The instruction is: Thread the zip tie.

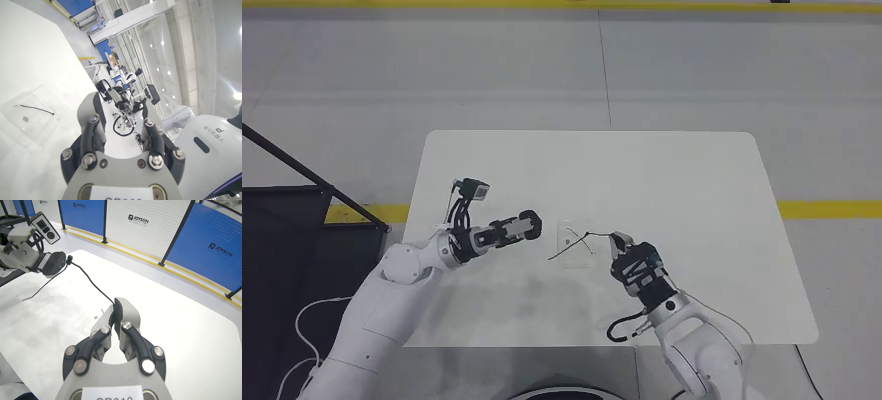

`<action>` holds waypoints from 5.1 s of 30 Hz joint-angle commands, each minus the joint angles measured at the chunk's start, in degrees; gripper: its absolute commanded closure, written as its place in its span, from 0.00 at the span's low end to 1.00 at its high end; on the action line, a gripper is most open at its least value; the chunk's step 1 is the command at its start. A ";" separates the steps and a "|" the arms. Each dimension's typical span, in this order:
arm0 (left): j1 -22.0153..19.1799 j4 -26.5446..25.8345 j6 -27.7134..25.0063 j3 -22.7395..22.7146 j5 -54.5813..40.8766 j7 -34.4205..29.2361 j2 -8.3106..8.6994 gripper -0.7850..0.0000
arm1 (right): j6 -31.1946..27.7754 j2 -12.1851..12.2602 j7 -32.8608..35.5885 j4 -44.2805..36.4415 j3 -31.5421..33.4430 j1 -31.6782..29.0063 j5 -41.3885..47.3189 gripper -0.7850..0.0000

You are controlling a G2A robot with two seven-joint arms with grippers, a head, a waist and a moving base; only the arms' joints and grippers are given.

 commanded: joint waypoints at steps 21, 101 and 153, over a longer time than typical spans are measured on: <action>3.05 1.25 -1.06 -4.77 -5.31 -2.97 0.90 0.00 | -5.25 -0.09 22.47 -4.49 -0.92 4.08 2.48 1.00; 3.05 1.25 -1.06 -4.77 -5.31 -2.97 0.90 0.00 | 24.91 0.54 73.82 46.80 -45.91 73.36 74.97 0.62; 3.05 1.25 -1.06 -4.77 -5.31 -2.97 0.90 0.00 | 6.89 17.41 12.67 1.76 11.00 8.88 61.40 0.00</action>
